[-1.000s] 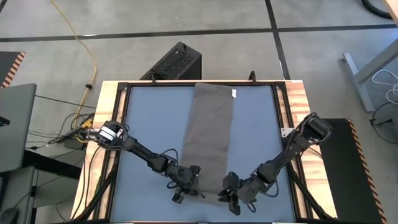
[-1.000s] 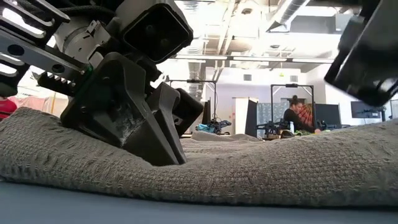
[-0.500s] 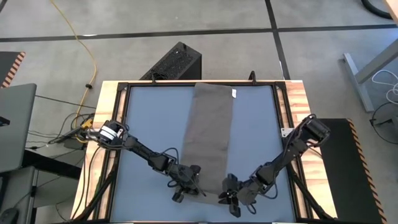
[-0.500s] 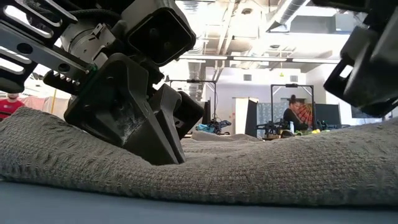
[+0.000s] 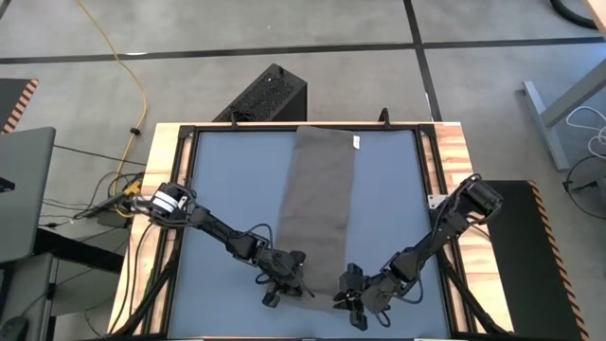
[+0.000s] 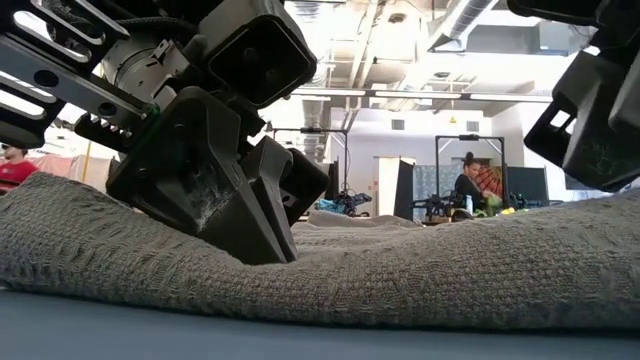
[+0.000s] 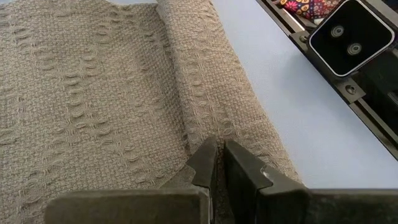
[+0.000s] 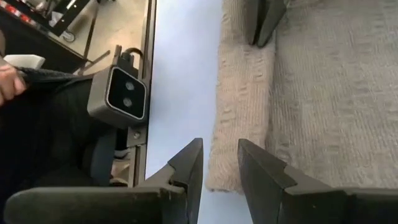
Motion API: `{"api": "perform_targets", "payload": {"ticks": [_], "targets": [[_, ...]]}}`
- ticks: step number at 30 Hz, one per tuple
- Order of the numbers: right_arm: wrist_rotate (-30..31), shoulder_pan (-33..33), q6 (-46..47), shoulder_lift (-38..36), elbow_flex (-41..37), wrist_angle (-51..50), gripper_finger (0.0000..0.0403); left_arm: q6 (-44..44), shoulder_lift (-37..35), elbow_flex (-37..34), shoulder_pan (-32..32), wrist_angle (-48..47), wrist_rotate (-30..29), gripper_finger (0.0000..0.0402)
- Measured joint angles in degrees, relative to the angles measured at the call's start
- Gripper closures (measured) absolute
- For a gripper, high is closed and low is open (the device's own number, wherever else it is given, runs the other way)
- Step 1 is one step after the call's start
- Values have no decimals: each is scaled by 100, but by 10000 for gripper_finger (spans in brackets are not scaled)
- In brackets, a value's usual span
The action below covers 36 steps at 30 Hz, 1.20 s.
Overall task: Roll towel
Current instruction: Roll the gray towel
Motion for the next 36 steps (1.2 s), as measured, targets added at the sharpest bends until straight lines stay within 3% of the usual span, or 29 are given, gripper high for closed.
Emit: {"api": "perform_targets", "payload": {"ticks": [7,17,29,33,36], "targets": [[127,-11,-62,31,0,-194,276,8,0,2,22,-2,2,384],[71,-109,230,679,16,-65,276,8,-61,4,101,-60,126,384],[140,-127,248,728,11,-81,276,487,-1138,-8,87,-1618,-165,384],[142,-134,344,732,9,-77,276,885,-1439,-44,-212,-1624,-289,396],[142,-133,360,734,6,-77,276,1049,-1691,-196,-550,-1616,-705,400]]}}
